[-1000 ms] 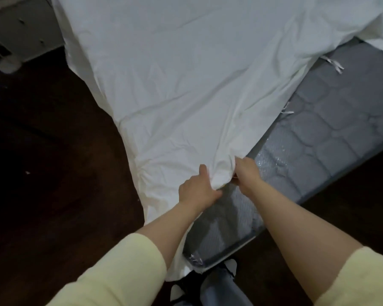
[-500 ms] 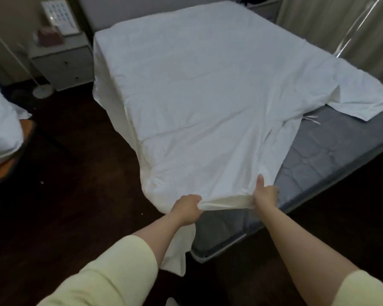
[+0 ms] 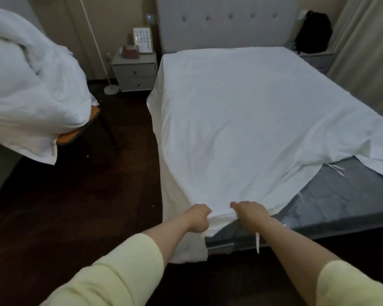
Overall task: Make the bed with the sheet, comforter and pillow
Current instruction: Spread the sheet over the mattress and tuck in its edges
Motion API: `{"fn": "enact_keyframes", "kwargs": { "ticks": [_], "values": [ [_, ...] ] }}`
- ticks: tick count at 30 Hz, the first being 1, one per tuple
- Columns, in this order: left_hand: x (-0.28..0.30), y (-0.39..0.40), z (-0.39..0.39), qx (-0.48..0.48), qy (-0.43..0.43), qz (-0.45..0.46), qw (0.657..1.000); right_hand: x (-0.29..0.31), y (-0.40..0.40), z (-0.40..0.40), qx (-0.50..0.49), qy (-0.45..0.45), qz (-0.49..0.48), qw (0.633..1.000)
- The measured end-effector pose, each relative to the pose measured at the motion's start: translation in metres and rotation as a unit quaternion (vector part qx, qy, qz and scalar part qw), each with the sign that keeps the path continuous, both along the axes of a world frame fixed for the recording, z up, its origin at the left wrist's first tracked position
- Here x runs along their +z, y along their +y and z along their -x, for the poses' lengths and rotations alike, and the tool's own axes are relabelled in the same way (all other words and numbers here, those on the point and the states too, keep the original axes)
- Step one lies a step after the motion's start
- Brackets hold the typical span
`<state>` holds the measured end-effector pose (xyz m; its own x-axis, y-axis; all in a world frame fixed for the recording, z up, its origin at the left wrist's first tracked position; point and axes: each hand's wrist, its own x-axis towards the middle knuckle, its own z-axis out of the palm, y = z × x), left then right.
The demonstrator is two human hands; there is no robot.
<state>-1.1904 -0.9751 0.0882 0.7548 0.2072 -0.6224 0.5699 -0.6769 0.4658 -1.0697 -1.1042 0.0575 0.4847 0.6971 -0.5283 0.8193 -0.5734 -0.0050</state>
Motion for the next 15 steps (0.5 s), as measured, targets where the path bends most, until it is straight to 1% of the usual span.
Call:
{"fn": "enact_keyframes", "kwargs": {
  "ticks": [3, 5, 8, 10, 11, 12, 15],
  "values": [
    [-0.003, 0.0, 0.014, -0.013, 0.03, -0.017, 0.999, 0.006, -0.003, 0.005, 0.029, 0.006, 0.052, 0.998],
    [-0.009, -0.009, 0.023, -0.068, 0.068, -0.025, 0.995, -0.002, -0.014, 0.019, 0.027, 0.037, 0.094, 0.994],
    [-0.021, -0.025, 0.038, -0.18, 0.165, -0.002, 0.97, -0.019, -0.036, 0.042, 0.004, 0.096, 0.193, 0.977],
    [-0.03, -0.027, 0.044, -0.227, 0.225, 0.024, 0.947, -0.019, -0.045, 0.047, -0.044, 0.148, 0.23, 0.961],
    [-0.03, -0.025, 0.047, -0.229, 0.234, 0.031, 0.945, -0.016, -0.047, 0.047, -0.073, 0.164, 0.229, 0.957],
    [-0.027, -0.02, 0.045, -0.218, 0.224, 0.029, 0.949, -0.01, -0.046, 0.044, -0.093, 0.163, 0.219, 0.958],
    [-0.012, 0.002, 0.031, -0.168, 0.145, -0.003, 0.975, 0.015, -0.036, 0.033, -0.133, 0.128, 0.149, 0.971]
  ]
}}
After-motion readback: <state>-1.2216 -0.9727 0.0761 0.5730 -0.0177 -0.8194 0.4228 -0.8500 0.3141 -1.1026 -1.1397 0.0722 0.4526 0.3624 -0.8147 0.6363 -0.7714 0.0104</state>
